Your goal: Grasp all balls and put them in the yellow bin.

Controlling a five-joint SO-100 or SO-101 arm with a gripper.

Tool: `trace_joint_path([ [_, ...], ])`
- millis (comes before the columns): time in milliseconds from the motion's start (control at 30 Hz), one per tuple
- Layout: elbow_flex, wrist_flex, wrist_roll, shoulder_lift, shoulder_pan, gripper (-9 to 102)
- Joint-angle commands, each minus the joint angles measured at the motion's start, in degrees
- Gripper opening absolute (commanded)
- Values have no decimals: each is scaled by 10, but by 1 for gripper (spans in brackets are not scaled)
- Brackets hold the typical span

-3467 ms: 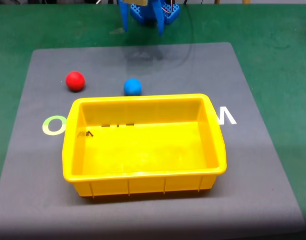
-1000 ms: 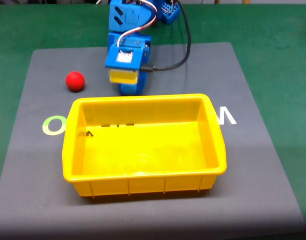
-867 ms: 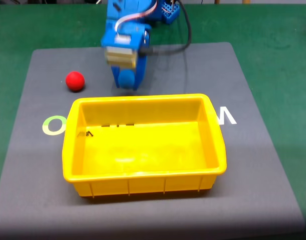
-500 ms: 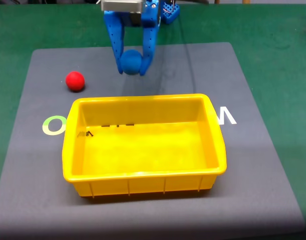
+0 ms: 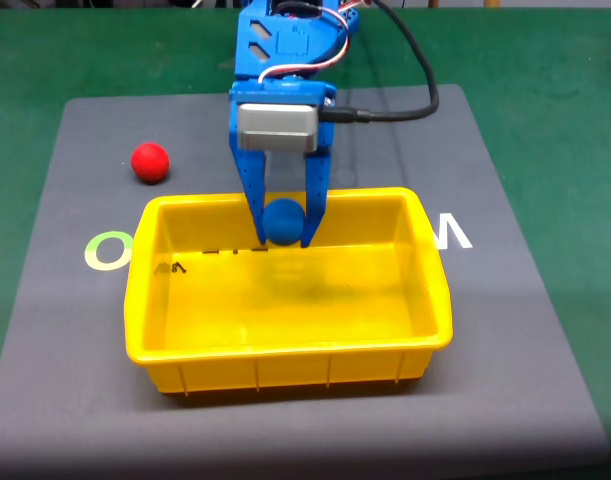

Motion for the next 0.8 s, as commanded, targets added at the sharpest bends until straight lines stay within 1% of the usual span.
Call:
trace_joint_path([
  [0,-47,-18,1,3,-1,15],
  [100,-48,-17,1,0,-1,28],
  [233,-48,-12,5,2,-1,34],
  [467,-48,12,9,25,0,36],
  [600,-43,69,9,73,5,36],
  [767,-4,178,-6,168,33,36],
])
